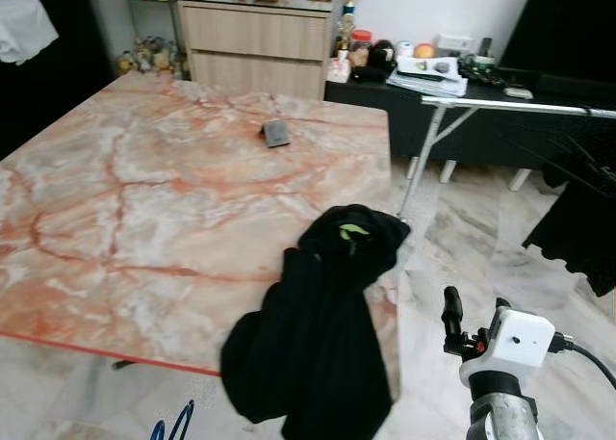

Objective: Hang hanger

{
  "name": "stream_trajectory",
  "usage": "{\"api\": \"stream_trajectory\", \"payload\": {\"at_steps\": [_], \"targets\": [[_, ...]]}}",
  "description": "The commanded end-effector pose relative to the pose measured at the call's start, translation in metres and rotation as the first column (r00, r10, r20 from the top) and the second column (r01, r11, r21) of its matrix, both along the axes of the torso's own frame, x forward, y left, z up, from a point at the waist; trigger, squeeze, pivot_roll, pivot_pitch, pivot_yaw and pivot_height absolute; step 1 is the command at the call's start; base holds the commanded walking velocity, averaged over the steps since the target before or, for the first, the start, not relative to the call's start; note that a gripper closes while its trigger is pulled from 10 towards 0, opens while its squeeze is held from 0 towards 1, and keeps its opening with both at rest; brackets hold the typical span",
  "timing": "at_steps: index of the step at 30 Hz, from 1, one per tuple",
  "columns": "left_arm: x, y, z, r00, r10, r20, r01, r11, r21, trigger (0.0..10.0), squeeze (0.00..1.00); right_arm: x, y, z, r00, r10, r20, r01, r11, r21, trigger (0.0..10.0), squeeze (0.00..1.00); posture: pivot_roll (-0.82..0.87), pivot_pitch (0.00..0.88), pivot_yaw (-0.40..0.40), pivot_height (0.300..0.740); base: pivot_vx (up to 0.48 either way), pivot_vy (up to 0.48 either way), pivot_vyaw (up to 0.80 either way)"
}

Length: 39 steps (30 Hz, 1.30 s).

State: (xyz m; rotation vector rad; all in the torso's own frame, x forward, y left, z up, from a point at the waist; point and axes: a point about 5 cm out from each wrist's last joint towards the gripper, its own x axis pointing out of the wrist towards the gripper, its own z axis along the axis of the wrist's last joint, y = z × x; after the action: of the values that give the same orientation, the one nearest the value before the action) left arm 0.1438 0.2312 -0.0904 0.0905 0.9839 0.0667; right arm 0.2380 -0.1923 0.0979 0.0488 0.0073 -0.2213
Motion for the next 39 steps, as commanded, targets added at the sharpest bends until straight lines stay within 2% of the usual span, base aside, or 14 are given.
{"api": "stream_trajectory", "payload": {"at_steps": [1, 7, 16, 23, 28, 32, 34, 39], "targets": [[-0.015, -0.001, -0.006, 0.998, -0.013, -0.058, 0.012, 1.0, -0.009, 10.0, 0.0, 0.0, 0.001, -0.002, 1.0, -0.005, -0.008, 0.005, 1.0, 0.006, 10.0, 0.0, -0.03, 0.08, -0.064, 0.74, 0.0, -0.48, 0.0], [-0.019, 0.008, -0.005, 0.998, -0.018, -0.064, 0.018, 1.0, -0.001, 10.0, 0.0, -0.001, 0.0, -0.004, 1.0, -0.021, -0.013, 0.021, 1.0, 0.012, 10.0, 0.0, -0.02, 0.081, -0.065, 0.74, 0.0, -0.48, 0.0], [-0.02, 0.008, -0.005, 0.997, -0.043, -0.071, 0.043, 0.999, 0.002, 10.0, 0.0, -0.005, -0.003, -0.012, 0.998, -0.052, -0.043, 0.054, 0.998, 0.043, 10.0, 0.0, -0.02, 0.084, -0.063, 0.74, 0.0, -0.48, 0.0], [-0.019, -0.001, -0.007, 0.995, -0.065, -0.076, 0.065, 0.998, -0.003, 10.0, 0.0, -0.004, -0.005, -0.012, 0.997, -0.056, -0.044, 0.058, 0.998, 0.037, 10.0, 0.0, -0.02, 0.084, -0.062, 0.74, 0.0, -0.48, 0.0], [-0.017, -0.019, -0.01, 0.994, -0.085, -0.075, 0.084, 0.996, -0.016, 10.0, 0.0, -0.003, -0.004, -0.013, 0.998, -0.053, -0.045, 0.055, 0.998, 0.037, 10.0, 0.0, -0.02, 0.084, -0.062, 0.74, 0.0, -0.48, 0.0], [-0.016, -0.023, -0.011, 0.993, -0.09, -0.075, 0.089, 0.996, -0.019, 10.0, 0.0, -0.003, -0.004, -0.013, 0.998, -0.053, -0.045, 0.054, 0.998, 0.037, 10.0, 0.0, -0.02, 0.084, -0.062, 0.74, 0.0, -0.48, 0.0], [-0.017, -0.03, -0.012, 0.992, -0.102, -0.078, 0.1, 0.995, -0.023, 10.0, 0.0, -0.001, -0.004, -0.016, 0.997, -0.05, -0.055, 0.052, 0.998, 0.031, 10.0, 0.0, -0.02, 0.085, -0.063, 0.74, 0.0, -0.48, 0.0], [-0.017, -0.021, -0.011, 0.992, -0.101, -0.081, 0.101, 0.995, -0.013, 10.0, 0.0, 0.002, -0.007, -0.019, 0.997, -0.054, -0.063, 0.056, 0.998, 0.022, 10.0, 0.0, -0.02, 0.085, -0.063, 0.74, 0.0, -0.48, 0.0]]}}
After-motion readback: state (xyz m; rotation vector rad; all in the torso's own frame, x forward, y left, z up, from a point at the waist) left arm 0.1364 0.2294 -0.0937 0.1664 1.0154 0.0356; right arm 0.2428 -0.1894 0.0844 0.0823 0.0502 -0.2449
